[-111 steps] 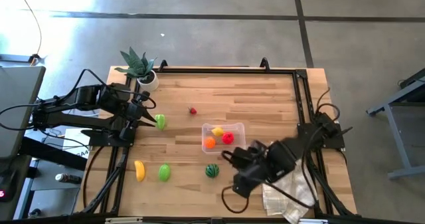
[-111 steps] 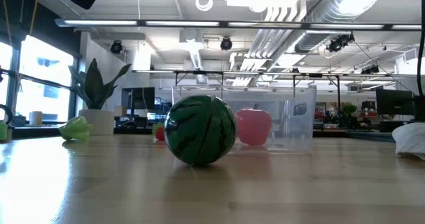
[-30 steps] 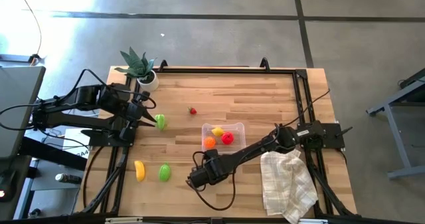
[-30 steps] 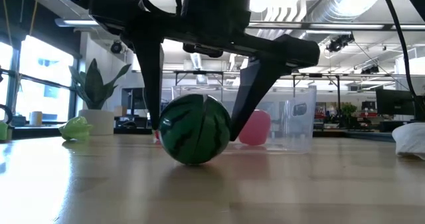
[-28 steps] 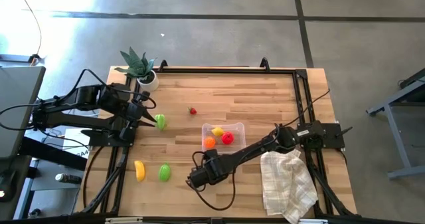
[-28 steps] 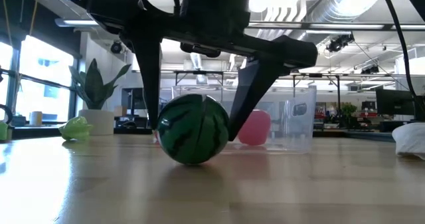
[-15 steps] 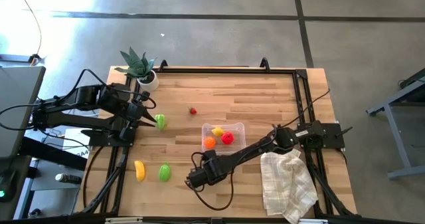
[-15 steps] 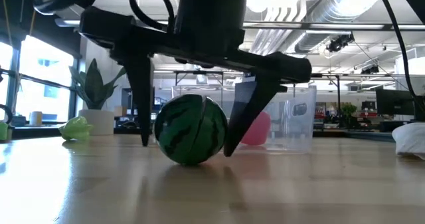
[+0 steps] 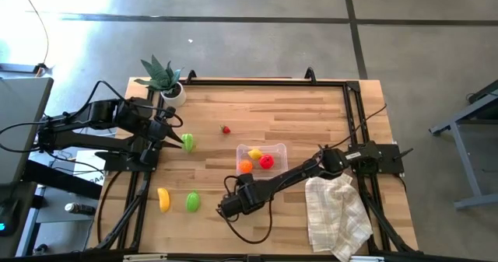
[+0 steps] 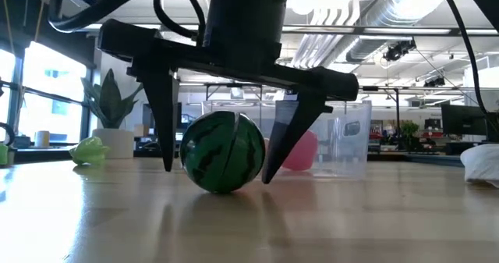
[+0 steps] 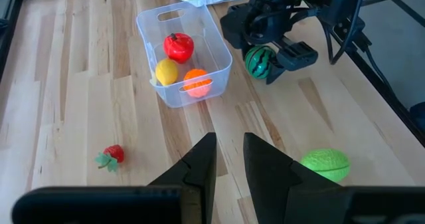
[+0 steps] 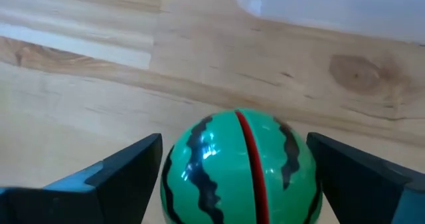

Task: Pick and placing Produce into tupperware
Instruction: Put the green watermelon into the transparent bin

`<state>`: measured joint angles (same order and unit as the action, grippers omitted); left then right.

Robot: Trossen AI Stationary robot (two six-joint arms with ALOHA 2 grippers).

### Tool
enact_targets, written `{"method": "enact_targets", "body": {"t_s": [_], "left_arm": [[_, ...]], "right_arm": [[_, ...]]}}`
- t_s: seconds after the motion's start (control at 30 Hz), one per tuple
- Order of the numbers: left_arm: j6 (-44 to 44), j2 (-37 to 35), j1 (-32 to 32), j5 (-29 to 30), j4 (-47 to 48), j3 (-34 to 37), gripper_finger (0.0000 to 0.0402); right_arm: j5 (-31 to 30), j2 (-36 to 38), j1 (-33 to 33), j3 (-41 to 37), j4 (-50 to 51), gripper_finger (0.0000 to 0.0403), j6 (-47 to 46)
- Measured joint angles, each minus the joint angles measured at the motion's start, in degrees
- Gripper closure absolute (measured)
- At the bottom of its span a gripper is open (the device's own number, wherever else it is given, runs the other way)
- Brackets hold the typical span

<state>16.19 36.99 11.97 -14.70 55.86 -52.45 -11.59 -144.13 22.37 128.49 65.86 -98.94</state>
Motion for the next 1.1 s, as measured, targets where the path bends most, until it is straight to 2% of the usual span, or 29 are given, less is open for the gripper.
{"method": "enact_targets", "body": {"t_s": [0.33, 0.7, 1.1], "left_arm": [[0.0, 0.0, 0.0, 0.0, 0.0, 0.0, 0.0334], [0.0, 0.0, 0.0, 0.0, 0.0, 0.0, 0.0334], [0.0, 0.0, 0.0, 0.0, 0.0, 0.0, 0.0334]], "right_arm": [[-0.1, 0.0, 0.0, 0.0, -0.4, 0.0083, 0.0], [2.7, 0.0, 0.0, 0.0, -0.4, 0.0086, -0.2], [2.8, 0.0, 0.0, 0.0, -0.4, 0.0100, -0.2]]}}
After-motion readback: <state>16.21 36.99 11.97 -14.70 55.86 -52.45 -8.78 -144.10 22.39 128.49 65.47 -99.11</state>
